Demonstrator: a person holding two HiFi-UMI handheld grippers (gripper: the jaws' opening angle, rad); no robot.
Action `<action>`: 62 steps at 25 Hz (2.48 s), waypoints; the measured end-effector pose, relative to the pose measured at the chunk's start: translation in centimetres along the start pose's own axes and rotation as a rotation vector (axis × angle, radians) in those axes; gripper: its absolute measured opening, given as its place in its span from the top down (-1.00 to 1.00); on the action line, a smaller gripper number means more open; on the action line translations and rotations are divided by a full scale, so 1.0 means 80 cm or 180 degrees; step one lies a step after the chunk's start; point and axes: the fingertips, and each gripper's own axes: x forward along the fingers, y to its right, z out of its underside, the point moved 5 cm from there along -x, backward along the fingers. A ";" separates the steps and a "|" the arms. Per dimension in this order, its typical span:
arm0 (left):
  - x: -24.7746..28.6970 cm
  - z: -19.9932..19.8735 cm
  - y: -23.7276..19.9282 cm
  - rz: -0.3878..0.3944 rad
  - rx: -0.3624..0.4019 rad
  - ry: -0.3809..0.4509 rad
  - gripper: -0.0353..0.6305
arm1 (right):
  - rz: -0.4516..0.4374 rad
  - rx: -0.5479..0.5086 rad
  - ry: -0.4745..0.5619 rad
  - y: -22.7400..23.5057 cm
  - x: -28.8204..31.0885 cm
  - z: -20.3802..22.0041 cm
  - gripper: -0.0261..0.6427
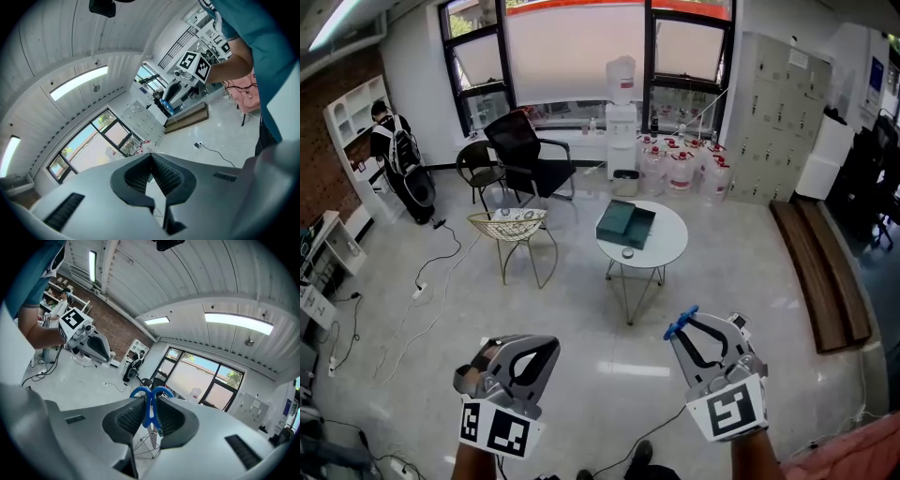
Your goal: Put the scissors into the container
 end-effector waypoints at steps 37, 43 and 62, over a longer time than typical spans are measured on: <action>0.214 0.051 -0.080 0.0113 -0.0039 -0.0165 0.84 | -0.0111 0.0061 0.0005 0.146 0.179 0.090 0.64; 0.240 0.105 -0.179 0.0169 0.0075 0.0149 0.84 | 0.0195 0.0020 -0.0115 0.150 0.246 0.039 0.64; 0.334 0.183 -0.272 0.0599 0.0221 0.0583 0.84 | 0.0639 0.0211 -0.0553 0.151 0.345 0.040 0.64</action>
